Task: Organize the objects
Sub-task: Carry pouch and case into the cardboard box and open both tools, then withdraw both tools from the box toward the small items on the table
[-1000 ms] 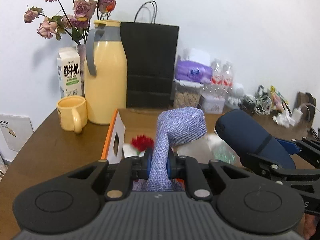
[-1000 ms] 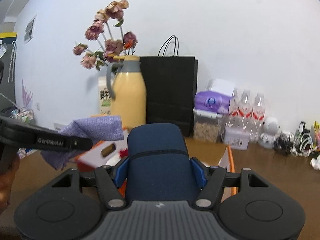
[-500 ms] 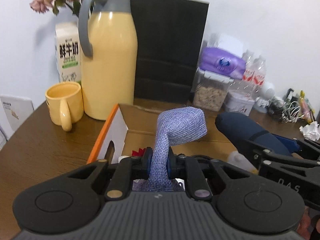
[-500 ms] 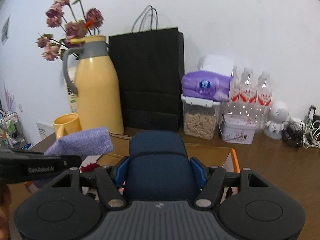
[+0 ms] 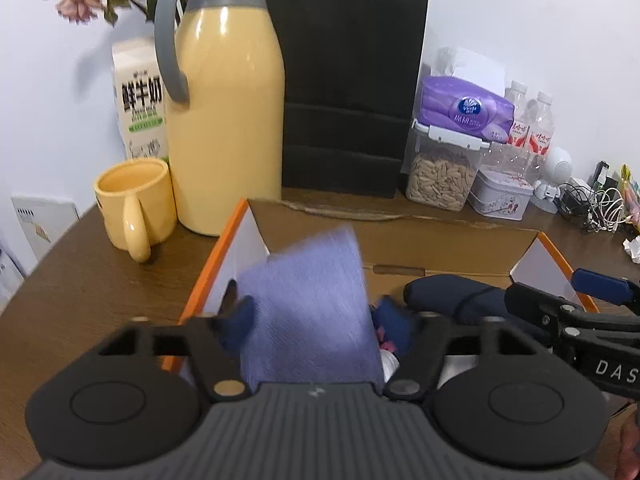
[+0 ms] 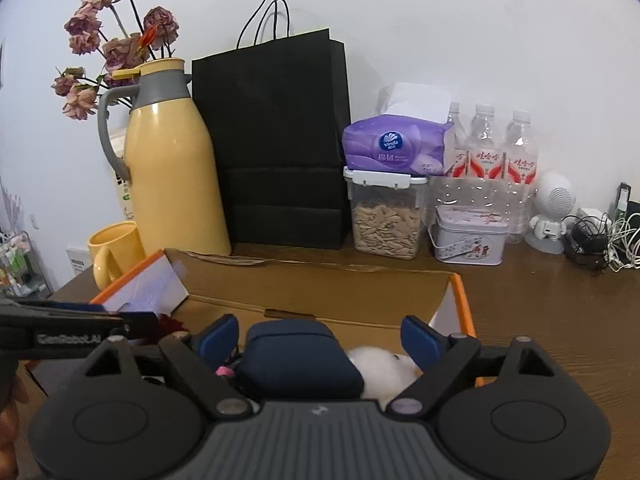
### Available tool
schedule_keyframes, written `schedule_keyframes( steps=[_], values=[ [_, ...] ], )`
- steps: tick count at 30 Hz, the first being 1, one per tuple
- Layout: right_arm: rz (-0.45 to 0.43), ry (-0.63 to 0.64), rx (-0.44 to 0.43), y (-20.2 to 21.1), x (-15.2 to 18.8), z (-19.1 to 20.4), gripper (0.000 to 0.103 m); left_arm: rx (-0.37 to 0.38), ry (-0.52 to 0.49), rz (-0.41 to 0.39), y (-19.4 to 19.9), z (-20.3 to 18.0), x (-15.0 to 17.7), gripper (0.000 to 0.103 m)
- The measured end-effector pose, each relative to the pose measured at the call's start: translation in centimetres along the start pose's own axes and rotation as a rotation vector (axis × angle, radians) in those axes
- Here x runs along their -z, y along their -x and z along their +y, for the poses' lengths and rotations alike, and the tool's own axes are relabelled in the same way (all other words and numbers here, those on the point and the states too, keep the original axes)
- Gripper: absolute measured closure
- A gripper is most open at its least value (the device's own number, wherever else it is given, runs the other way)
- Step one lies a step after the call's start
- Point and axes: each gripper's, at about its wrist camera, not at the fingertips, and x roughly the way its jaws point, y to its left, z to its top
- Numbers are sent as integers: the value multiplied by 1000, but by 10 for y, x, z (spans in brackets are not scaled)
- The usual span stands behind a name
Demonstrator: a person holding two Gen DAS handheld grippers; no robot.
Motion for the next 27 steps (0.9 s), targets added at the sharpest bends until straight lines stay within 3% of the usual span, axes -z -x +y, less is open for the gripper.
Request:
schedule_keyframes(
  steps=[1,4,12,18,27],
  values=[
    [-2,-2,0,1,0,-1,15,-5,-6,-12,2,-1,0,10],
    [-4,4,5,3,-1,0,12,-12,-8,-35,8,-3,-2,3],
    [-35,24,11,19,-4,5,9,-7,-10,-87,28,0,-5,0],
    [-91,45,2,58,0,12,7,7,-26,-171,76,4,0,0],
    [-121,76,-38,120,31,31,1,16,-60,-179,142,21,31,0]
  ],
)
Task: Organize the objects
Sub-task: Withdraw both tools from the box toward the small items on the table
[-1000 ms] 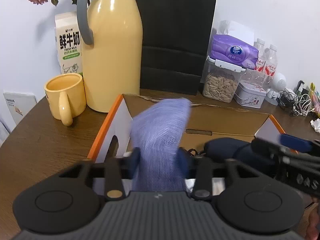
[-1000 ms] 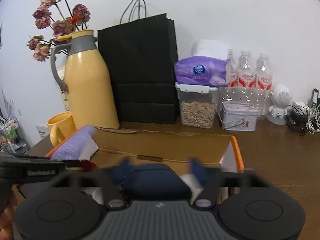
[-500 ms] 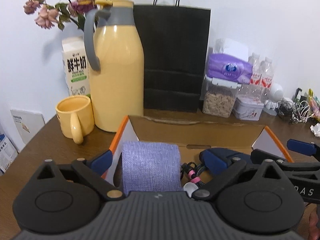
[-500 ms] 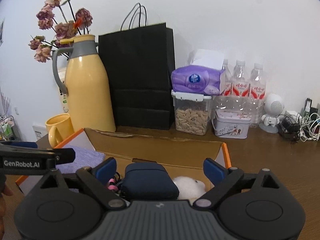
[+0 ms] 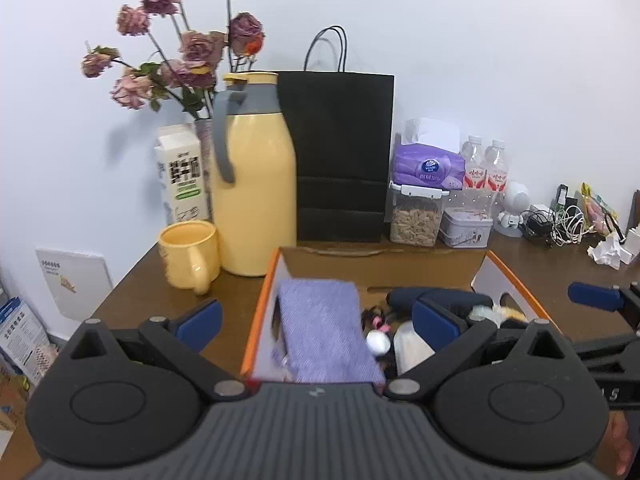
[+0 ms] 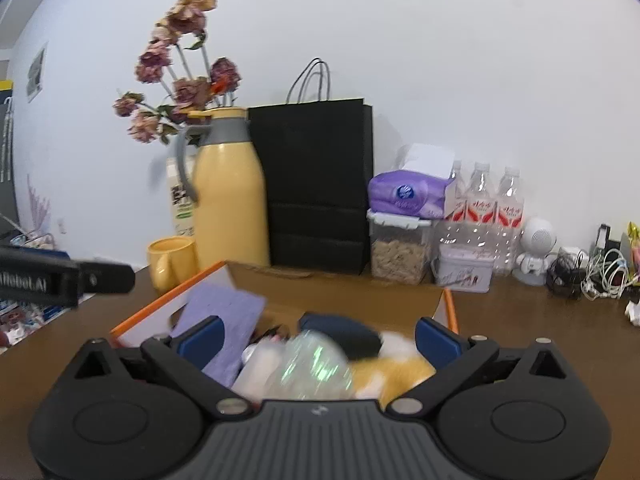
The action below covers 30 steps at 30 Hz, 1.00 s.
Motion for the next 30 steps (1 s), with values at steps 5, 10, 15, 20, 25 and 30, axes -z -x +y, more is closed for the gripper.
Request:
schedule_keyframes(
  steps=[5,10,15,20,25,30],
  values=[
    [42,18,-38,26,25,16,1,-14,-13,19,28,15,19,0],
    [104,37,-72,45,54,29,1,-36,-29,68,47,30,45,0],
    [174,54,-96,54,80,43,1,-50,-26,131,55,45,72,0],
    [231,83,-126,58,100,59,8,-55,-10,183,62,59,99,0],
    [286,104,-156,55,113,72,30,-41,-4,219,64,67,119,0],
    [303,109,-185,51,115,80,52,-24,-24,247,61,67,130,0]
  ],
)
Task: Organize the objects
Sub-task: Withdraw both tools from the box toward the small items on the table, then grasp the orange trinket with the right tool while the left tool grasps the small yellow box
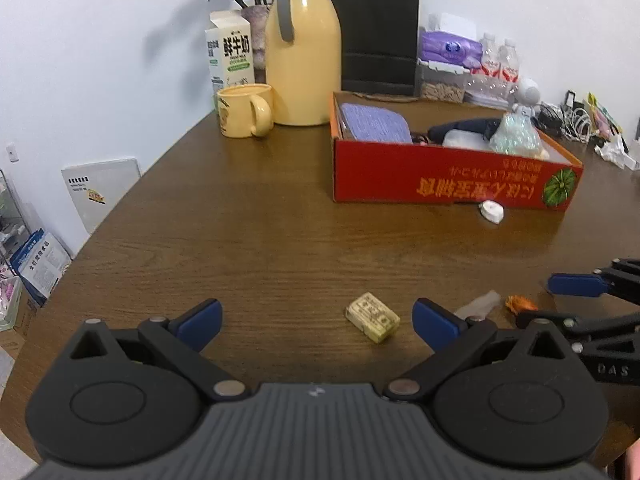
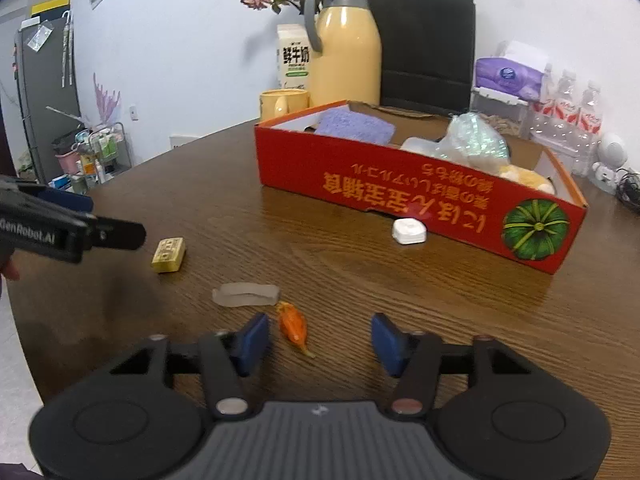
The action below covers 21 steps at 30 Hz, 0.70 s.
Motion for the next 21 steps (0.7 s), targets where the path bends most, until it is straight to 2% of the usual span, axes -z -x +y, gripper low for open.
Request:
schedule_keyframes(
  steps=[3,7,9,16,21],
  values=[
    [-3,4,-7,-3,-1,1,59,17,-9,13,-4,-1,3,0],
    [-11,23,-29,-3,-1,3,83,34,-13,28,-11,-4,5,0],
    [-15,34,-36,-2,0,5,89,38,-16,34,-14,-5,5,0],
    [-33,31,-38,2,1,5,91,55,-40,61,-30,-11,9,0],
    [-58,18,-42,7,1,1,91,62,-58,43,-34,-14,6,0]
  ],
)
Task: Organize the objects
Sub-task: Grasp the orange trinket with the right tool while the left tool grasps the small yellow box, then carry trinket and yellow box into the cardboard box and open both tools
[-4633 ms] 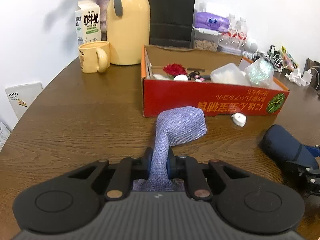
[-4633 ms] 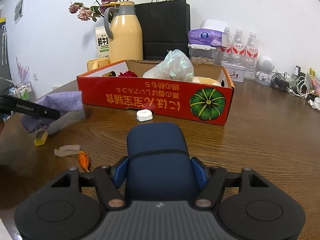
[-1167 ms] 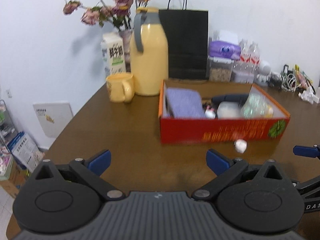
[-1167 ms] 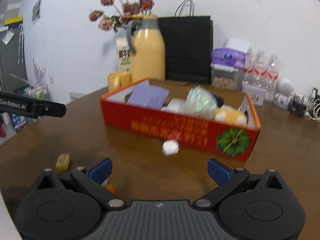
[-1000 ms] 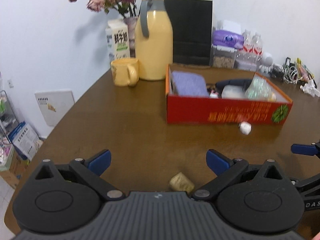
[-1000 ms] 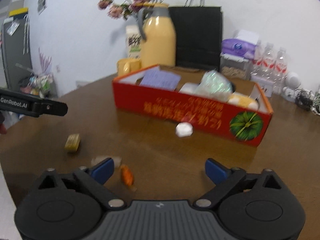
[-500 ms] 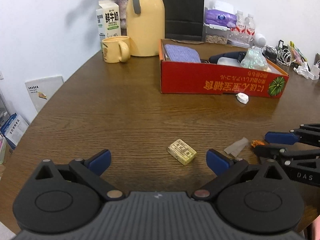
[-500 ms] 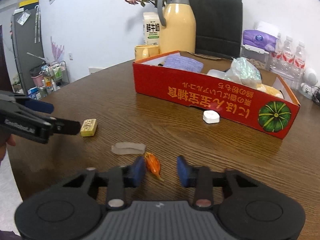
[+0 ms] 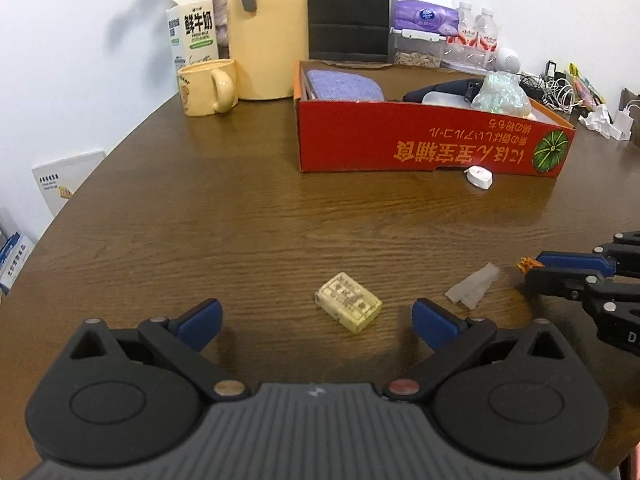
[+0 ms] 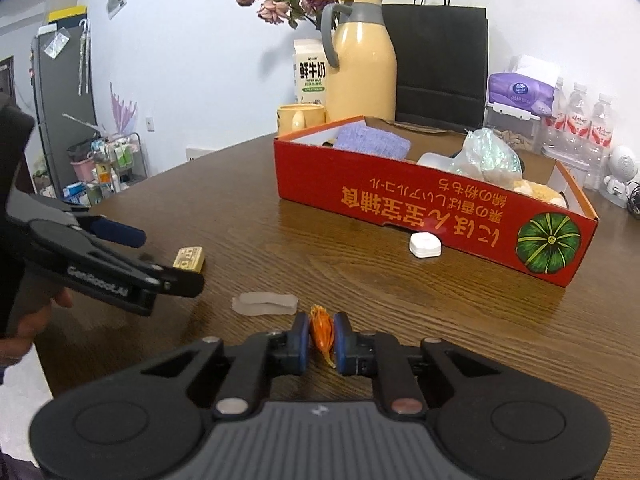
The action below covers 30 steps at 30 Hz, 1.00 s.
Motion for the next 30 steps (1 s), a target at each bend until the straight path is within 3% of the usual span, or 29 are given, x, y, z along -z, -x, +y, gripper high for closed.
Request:
schedule_keyframes(
  steps=[5,11,13,15,30],
  values=[
    [-6,-10,11,2,1,-4,91,8,-35,-19,-1,-6,-2,6],
    [-11,-18,16,2,2,-6,91,47,-42,-16,-3,-7,-2,32],
    [-12,-20,16,2,2,-7,91,67,-47,-23,-1,-8,-2,55],
    [-11,-22,17,3,3,-7,91,72,-49,-29,1,-10,-2,66],
    [-37,-28,32,6,-2,-13,91,95,-27,-99,13,-27,-21,67]
  ],
)
